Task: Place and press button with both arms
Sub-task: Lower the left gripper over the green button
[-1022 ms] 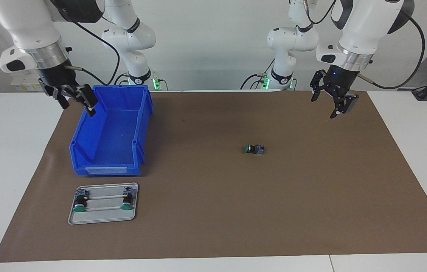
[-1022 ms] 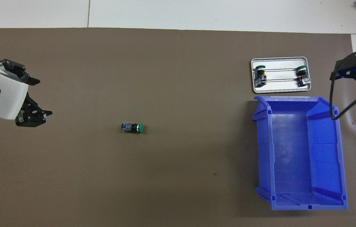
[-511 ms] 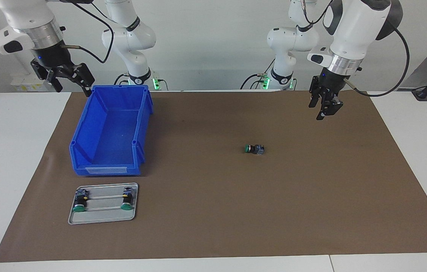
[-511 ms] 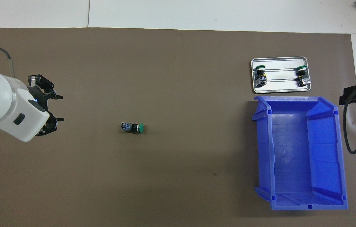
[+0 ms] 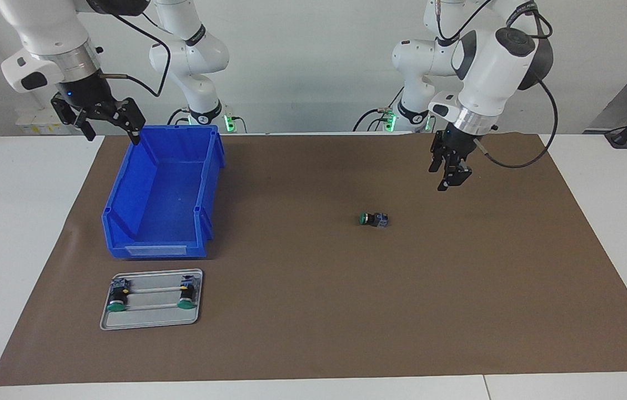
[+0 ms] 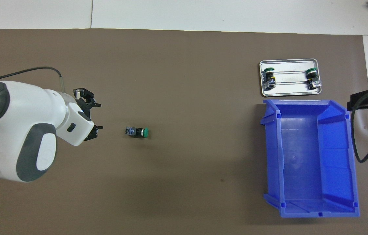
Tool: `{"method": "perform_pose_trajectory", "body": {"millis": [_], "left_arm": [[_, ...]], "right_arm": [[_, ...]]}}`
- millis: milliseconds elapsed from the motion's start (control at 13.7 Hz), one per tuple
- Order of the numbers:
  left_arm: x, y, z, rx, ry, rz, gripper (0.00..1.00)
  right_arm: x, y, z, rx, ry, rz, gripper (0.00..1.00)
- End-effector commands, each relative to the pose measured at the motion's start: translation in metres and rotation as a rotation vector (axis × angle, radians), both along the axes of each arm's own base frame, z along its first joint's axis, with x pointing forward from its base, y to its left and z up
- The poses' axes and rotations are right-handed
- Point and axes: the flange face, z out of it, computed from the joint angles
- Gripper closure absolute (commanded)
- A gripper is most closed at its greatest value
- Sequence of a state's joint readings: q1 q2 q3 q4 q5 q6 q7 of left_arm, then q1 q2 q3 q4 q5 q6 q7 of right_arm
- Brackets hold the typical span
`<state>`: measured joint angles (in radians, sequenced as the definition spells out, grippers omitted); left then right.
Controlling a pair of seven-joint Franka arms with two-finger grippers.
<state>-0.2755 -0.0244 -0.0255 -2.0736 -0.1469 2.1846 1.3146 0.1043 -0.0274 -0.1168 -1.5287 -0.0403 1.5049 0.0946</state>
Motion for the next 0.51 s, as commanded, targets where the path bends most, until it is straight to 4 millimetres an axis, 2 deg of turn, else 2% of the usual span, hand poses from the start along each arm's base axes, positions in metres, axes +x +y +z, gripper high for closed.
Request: {"method": "perform_pose_trajectory", "body": {"millis": [0,146,219,365,438], "left_arm": [[-0.001,-0.034,-0.025,-0.024,-0.02,0.03,0.25],[-0.009,-0.039,-0.041,-0.028,-0.004,0.092,0.21],[-0.014,-0.049,-0.045,-0.032,-0.021,0.075,0.17],[-0.014,-0.05,-0.051,-0.033,-0.025,0.079,0.13],[-0.012,-0.05,-0.06,-0.028,-0.015,0.085,0.07]], "right_arm": [[-0.012,0.005,-0.003,0.001,0.017,0.036,0.0],[-0.015,0.014,-0.003,0.033,0.032,0.04,0.0],[-0.014,0.014,-0.003,0.034,0.03,0.04,0.0],[-0.012,0.01,-0.003,0.023,0.018,0.05,0.0],[-0.012,0.008,-0.003,0.018,0.016,0.071,0.0]]}}
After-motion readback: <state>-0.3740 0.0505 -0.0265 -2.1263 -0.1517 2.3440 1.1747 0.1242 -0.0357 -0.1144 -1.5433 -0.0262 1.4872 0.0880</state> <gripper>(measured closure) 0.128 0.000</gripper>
